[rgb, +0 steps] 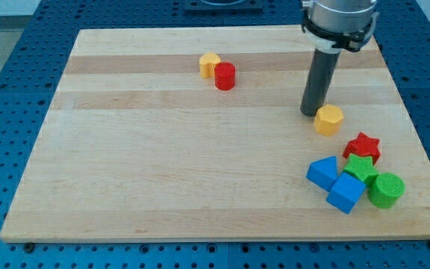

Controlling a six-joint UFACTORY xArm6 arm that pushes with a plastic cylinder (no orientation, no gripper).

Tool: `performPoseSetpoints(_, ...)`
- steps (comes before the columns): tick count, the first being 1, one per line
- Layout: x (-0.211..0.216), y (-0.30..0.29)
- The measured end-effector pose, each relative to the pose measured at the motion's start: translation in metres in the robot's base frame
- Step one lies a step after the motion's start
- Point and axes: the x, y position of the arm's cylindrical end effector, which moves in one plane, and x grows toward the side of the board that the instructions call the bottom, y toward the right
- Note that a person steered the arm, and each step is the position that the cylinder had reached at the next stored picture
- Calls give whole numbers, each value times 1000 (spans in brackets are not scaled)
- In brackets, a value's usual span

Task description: Slide the yellow heart along with red circle towards the center

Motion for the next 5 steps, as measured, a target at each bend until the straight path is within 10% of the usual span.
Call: performPoseSetpoints(5, 53, -1)
